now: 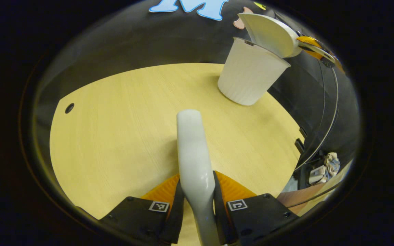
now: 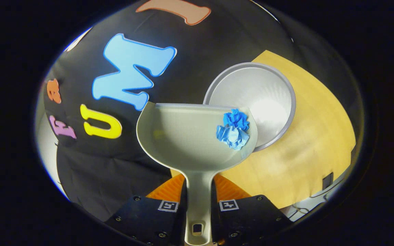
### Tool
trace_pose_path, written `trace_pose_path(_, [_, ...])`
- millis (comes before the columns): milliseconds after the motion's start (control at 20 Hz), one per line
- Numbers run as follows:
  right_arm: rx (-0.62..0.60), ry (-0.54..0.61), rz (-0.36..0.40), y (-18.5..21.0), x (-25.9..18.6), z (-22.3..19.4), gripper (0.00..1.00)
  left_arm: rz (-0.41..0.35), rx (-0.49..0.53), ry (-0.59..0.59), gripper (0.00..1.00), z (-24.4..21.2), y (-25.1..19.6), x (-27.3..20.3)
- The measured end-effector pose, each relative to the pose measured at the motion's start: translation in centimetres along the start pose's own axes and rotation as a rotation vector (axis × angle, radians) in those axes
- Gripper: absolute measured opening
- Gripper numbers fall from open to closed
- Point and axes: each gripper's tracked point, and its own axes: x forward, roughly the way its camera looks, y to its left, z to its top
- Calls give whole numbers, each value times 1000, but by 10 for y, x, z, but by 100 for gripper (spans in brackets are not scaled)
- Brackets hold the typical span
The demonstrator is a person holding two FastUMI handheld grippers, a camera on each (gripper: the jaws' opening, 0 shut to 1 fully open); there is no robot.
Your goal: Pick up the small broom and dustpan from the desktop, sweep the trash into the dustpan with the broom, and then empty the trash into the garbage bin.
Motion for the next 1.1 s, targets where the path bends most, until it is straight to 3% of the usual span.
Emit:
trace_pose_path(350, [263, -76, 221, 9, -3, 9, 29, -9, -14, -21, 50, 0, -4, -6])
trace_pose_path(500, [288, -121, 279, 10, -11, 12, 28, 4, -31, -23, 48, -6, -2, -11])
trace_pose_path(650, [244, -117, 275, 12, -16, -1, 28, 27, -54, -41, 50, -10, 8, -16])
trace_pose_path(800, [146, -116, 283, 15, -20, -22, 28, 63, -80, -65, 45, -13, 17, -20])
trace_pose_path(1100, [-96, -34, 261, 21, -25, -103, 29, 122, -129, -111, 47, -22, 27, -31])
